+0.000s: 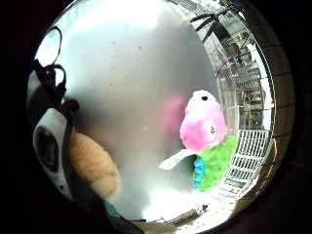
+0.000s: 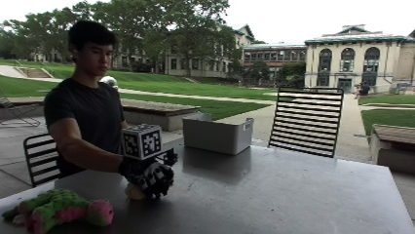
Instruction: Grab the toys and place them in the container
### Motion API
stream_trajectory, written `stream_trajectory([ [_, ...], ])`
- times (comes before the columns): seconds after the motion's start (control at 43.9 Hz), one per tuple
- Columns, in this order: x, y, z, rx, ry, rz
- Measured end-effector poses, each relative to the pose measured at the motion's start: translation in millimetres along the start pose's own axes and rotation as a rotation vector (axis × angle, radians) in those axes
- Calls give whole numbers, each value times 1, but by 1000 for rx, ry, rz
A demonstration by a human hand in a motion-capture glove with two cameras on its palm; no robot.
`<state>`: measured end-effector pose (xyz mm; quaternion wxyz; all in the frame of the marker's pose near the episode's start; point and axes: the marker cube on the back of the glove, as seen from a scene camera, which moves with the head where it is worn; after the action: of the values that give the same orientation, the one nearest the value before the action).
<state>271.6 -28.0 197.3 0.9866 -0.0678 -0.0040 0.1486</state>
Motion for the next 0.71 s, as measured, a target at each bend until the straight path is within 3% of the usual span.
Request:
stream_trajectory([
  [0.296,-35,-11,-57,24,10,56],
  [0.593,-149,-11,-180,114,-17,2],
  [0.707,-226,-4,-236,146,-27,-54],
])
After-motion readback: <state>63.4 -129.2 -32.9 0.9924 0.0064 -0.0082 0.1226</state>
